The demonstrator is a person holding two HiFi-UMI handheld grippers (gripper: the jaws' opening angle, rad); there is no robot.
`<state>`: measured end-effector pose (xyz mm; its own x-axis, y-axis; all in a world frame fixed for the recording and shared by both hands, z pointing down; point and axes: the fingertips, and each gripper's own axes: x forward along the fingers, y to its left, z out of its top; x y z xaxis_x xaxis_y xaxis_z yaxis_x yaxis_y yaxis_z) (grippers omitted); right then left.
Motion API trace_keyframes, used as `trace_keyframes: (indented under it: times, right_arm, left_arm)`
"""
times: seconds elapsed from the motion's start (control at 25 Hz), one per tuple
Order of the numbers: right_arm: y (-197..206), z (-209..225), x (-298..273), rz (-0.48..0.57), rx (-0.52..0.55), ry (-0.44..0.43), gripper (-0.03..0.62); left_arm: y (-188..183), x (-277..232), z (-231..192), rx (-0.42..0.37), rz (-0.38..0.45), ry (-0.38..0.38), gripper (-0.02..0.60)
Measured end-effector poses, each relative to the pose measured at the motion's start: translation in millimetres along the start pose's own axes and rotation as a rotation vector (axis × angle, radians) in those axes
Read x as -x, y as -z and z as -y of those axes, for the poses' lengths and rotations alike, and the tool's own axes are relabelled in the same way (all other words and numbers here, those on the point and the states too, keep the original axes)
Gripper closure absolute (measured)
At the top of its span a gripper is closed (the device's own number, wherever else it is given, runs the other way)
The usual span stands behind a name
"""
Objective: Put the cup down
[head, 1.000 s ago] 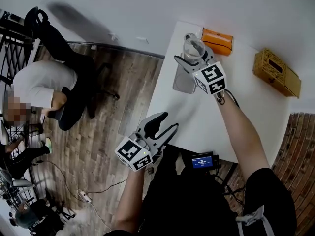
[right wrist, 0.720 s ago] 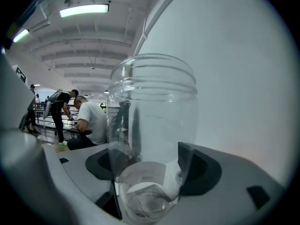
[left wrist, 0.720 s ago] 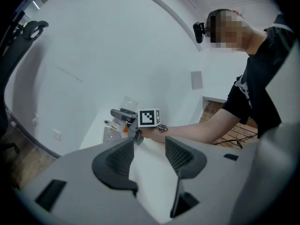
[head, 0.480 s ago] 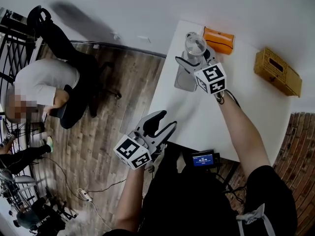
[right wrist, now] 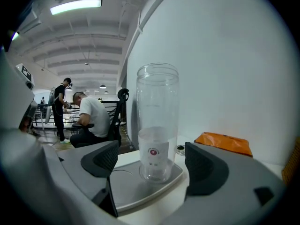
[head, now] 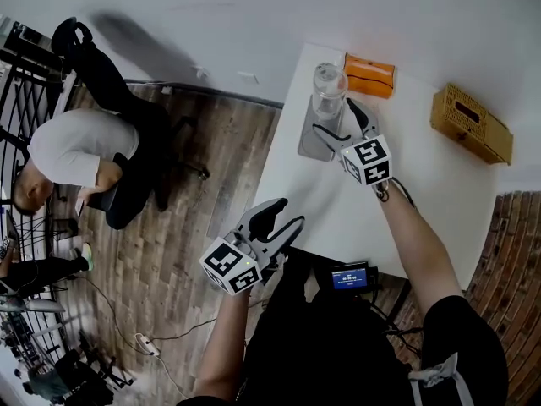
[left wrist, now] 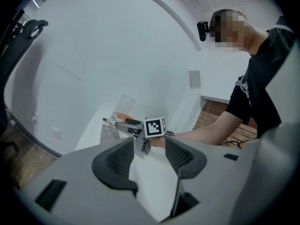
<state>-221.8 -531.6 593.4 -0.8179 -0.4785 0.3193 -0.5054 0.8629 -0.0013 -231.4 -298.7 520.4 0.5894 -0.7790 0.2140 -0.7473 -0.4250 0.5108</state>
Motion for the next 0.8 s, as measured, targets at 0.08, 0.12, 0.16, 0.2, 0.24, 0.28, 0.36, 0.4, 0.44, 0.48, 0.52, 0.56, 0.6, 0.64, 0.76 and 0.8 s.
trace_keyframes:
  times: [0.08,0.12,0.16,0.2,0.24,0.28,0.36,0.4,0.44,0.48,0.52,0.56,0.6,0.64,0.76,0.8]
  right_arm:
    - [4,-3,9,-0.008,-0.004,0.006,0.161]
    - [4,-3,13,-0.009,-0.013,0.011,0.161]
    - [4,-4,18,-0.007,-0.026,0.016,0.161]
    - [3,-4,22,-0.007,-0.041,0.019,0.161]
    - [2,-6,27,-0.009,-0.053,0.021,0.161]
    - [1,-8,31,-0.011,-0.061,0.021,0.161]
    - [-3,-13,40,-0.012,-0.076,0.011,0.161]
    - [-5,-17,45,-0.009,-0.086,0.003,0.161]
    - [-9,-21,50,-0.005,-0.094,-0.005,0.163]
    - [-12,-25,56,-0.002,-0.097,-0.013,0.163]
    - [-15,-30,61,0.001,-0.098,-0.023,0.163]
    - [-18,-34,67,0.006,-0.098,-0.033,0.164]
    - [-22,-39,73,0.012,-0.099,-0.044,0.164]
    - [-25,-43,79,0.020,-0.101,-0.054,0.166]
    - [-39,-56,99,0.043,-0.099,-0.075,0.168]
    - [-45,-61,107,0.052,-0.099,-0.079,0.167]
  left_arm:
    - [1,1,3,-0.004,-0.001,0.005,0.365]
    - [1,1,5,-0.008,-0.002,0.009,0.365]
    - [1,1,7,-0.013,-0.003,0.015,0.364]
    - [0,1,9,-0.021,-0.004,0.021,0.365]
    - [0,1,12,-0.031,-0.005,0.028,0.365]
    - [-1,2,14,-0.039,-0.004,0.031,0.365]
    - [-1,5,17,-0.045,0.001,0.027,0.364]
    - [-1,7,18,-0.046,0.006,0.022,0.365]
    - [-3,9,18,-0.051,0.012,0.019,0.365]
    - [-5,11,19,-0.059,0.017,0.017,0.365]
    - [-6,13,20,-0.068,0.021,0.014,0.365]
    - [-7,14,20,-0.075,0.024,0.009,0.365]
    - [-8,16,20,-0.079,0.028,0.003,0.365]
    - [-8,17,21,-0.082,0.032,-0.002,0.364]
    - [-11,19,27,-0.099,0.047,-0.001,0.365]
    - [-12,20,30,-0.108,0.050,0.004,0.365]
